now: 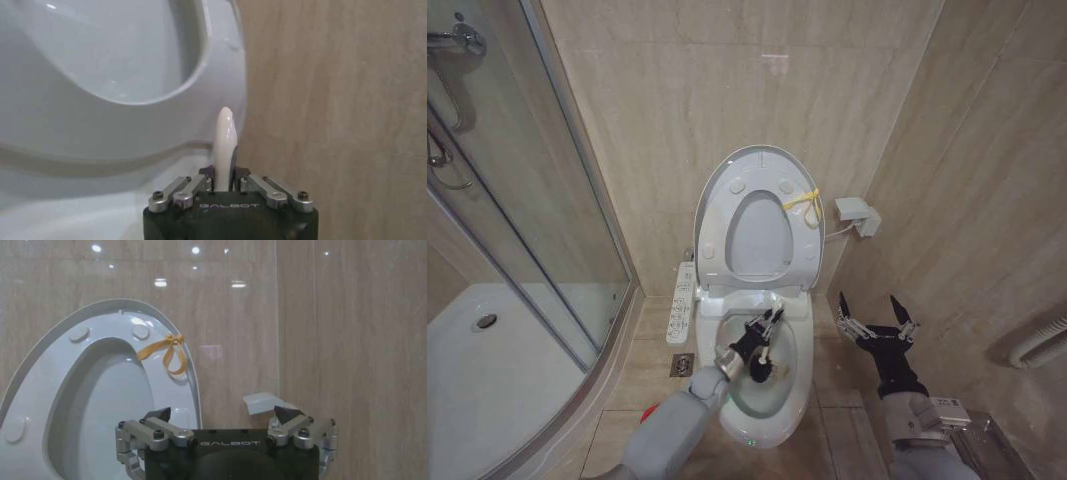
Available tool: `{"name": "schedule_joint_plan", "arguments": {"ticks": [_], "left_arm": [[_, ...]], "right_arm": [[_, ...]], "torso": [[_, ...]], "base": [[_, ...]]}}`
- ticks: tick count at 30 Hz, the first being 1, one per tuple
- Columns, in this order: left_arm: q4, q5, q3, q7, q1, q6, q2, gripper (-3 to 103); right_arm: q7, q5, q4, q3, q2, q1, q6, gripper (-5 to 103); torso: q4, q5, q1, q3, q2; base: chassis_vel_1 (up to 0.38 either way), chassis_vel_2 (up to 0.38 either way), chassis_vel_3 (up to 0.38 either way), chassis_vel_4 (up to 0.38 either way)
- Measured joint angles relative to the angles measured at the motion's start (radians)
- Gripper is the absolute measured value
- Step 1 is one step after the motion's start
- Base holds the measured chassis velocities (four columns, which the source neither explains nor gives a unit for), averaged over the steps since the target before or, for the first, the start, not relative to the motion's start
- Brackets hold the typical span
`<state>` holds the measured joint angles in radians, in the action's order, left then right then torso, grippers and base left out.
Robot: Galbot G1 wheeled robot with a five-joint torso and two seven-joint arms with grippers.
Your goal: Open the toilet lid, clean the toilet bowl with a toilet brush, close the toilet lid, and flush.
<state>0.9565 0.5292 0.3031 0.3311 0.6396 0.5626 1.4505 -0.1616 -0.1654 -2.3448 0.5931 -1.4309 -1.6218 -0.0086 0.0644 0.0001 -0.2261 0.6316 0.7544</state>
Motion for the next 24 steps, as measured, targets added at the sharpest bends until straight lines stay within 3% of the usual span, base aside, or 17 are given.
{"name": "schedule_joint_plan", "arguments": {"ticks": [12,19,24], "left_arm": [[-0.064,0.005,0.034,0.013,-0.015,0.002,0.018,19],[0.038,0.021,0.047,-0.006,-0.010,-0.018,0.015,19],[0.024,0.020,0.052,-0.005,-0.001,-0.018,0.023,19]], "right_arm": [[0.000,0.000,0.000,0.000,0.000,0.000,0.000,100],[0.000,0.000,0.000,0.000,0.000,0.000,0.000,100],[0.000,0.000,0.000,0.000,0.000,0.000,0.000,100]], "torso": [[-0.0005,-0.0002,0.000,0.000,0.000],[0.0000,-0.0001,0.000,0.000,0.000],[-0.0001,-0.0003,0.000,0.000,0.000]], "base": [[0.000,0.000,0.000,0.000],[0.000,0.000,0.000,0.000],[0.000,0.000,0.000,0.000]]}}
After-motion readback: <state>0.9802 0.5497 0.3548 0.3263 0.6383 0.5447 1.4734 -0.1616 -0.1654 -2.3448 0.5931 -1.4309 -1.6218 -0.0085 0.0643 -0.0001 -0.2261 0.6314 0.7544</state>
